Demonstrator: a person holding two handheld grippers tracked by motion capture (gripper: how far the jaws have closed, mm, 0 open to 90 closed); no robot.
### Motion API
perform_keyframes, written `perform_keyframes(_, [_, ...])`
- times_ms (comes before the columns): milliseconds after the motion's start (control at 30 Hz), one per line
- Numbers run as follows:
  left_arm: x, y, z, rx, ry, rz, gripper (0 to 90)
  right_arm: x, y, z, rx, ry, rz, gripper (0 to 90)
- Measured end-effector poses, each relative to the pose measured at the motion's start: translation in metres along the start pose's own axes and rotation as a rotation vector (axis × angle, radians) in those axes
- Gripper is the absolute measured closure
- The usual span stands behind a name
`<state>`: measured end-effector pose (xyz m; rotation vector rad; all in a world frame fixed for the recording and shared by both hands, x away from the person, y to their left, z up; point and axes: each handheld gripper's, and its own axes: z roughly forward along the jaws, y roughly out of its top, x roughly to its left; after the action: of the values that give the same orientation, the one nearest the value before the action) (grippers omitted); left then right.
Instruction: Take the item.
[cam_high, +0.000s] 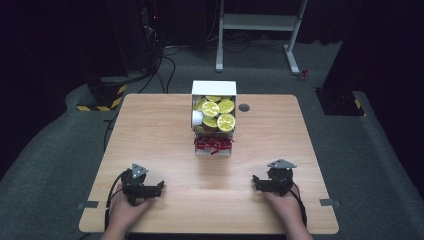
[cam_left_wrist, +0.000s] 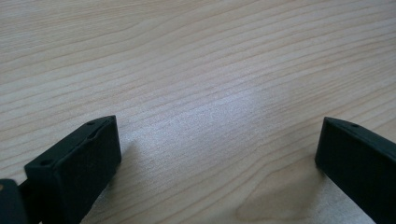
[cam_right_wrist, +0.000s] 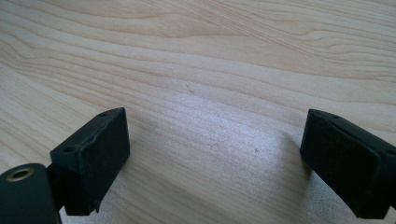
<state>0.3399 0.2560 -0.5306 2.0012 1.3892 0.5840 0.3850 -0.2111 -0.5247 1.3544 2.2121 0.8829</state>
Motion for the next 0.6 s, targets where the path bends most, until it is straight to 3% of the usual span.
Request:
perform_keyframes(233, [0.000,0.000,0.000,-0.003,0.002,-0.001,0.6,-0.001,-0.001,-0.003,-0.019,0.028,-0.003,8.8])
perform_keyframes(333, [0.000,0.000,0.000,-0.003,0.002,-0.001,0.6,0.001,0.001,-0.011,-0.076,0.034,-0.005,8.9])
perform_keyframes(600, [0.000,0.000,0.000,-0.003,0.007,-0.018,0.6,0.002,0.011,-0.022,-0.144,0.041,-0.039,9.0])
